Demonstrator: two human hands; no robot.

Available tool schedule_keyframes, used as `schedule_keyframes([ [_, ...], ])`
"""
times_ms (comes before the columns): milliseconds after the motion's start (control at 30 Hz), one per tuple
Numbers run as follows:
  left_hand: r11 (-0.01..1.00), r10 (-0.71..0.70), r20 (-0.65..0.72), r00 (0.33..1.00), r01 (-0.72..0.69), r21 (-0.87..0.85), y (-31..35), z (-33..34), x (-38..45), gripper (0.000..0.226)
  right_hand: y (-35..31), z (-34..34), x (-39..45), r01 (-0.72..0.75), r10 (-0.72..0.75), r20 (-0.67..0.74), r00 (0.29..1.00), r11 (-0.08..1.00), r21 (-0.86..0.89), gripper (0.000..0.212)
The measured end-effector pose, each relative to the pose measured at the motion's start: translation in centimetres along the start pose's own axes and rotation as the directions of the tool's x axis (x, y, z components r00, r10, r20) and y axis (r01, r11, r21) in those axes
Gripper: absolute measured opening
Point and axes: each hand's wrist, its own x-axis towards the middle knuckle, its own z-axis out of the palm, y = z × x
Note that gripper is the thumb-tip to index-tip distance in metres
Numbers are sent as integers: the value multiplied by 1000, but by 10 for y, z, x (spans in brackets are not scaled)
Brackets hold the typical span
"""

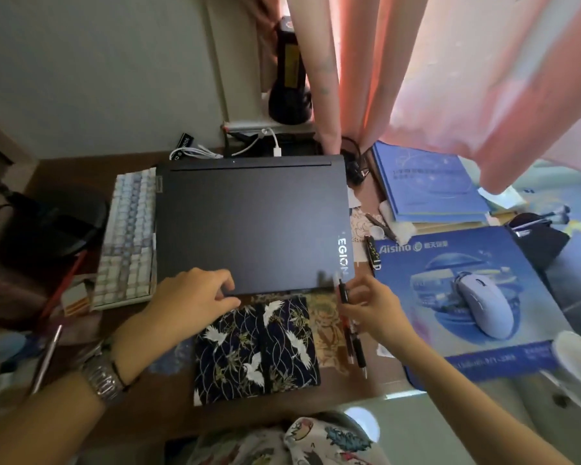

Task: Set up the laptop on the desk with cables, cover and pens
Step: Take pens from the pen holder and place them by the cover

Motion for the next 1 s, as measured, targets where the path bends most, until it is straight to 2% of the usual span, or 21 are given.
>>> schedule_keyframes([
  [233, 1000, 13, 20, 1000, -13, 14, -12, 10, 8, 32, 22, 34, -2, -115, 114, -13, 993, 993, -14, 32],
  [567, 999, 36, 27, 999, -36, -2, -27, 15, 10, 32, 13, 35, 7, -92, 89, -25, 996, 969, -229, 42],
  [800, 998, 53, 58, 997, -53, -18, -34, 12, 12, 31, 12, 36, 9, -94, 94, -14, 996, 967, -238, 36],
  [1000, 999, 42, 76, 996, -41, -13, -37, -8, 15, 32, -3, 21, 15, -58, 77, 39, 996, 931, -360, 26],
])
